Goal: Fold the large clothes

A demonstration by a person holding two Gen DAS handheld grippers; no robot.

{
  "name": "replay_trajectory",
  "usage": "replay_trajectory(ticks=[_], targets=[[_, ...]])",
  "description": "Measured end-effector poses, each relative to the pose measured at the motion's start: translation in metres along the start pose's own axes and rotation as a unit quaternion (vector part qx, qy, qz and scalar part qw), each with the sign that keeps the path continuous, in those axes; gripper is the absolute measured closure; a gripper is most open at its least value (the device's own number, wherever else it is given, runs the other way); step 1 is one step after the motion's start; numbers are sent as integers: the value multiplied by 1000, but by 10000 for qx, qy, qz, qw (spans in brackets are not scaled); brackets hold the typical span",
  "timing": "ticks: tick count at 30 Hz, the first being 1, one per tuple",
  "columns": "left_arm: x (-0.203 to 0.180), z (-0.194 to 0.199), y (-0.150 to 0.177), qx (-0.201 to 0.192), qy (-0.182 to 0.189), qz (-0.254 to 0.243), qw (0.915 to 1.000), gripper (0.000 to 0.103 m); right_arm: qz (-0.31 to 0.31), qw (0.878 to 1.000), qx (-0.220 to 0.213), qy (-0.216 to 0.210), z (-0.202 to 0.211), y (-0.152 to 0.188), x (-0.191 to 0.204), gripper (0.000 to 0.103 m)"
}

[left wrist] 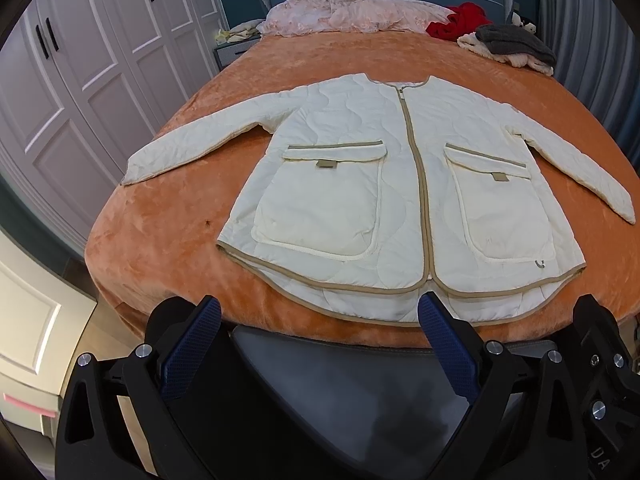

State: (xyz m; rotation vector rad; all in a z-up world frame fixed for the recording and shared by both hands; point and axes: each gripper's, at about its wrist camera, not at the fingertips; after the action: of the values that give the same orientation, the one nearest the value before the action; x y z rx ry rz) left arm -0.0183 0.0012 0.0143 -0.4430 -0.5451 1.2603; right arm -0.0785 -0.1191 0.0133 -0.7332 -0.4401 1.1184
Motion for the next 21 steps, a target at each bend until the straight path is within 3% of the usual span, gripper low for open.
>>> replay_trajectory(ticks=[21], targets=[[-7, -9, 2, -30, 64, 15, 10000, 7, 13, 10000, 34, -13, -4, 0, -2, 5]])
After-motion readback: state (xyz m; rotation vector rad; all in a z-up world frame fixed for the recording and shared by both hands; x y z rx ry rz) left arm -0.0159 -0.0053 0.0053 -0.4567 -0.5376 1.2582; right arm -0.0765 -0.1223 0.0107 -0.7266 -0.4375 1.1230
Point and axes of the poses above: each gripper's, at about its wrist camera, not at the fingertips, and z roughly against the way its jaws point, x to its left, y to its underside, and after that the axes turned 2 degrees about -x, right-handed
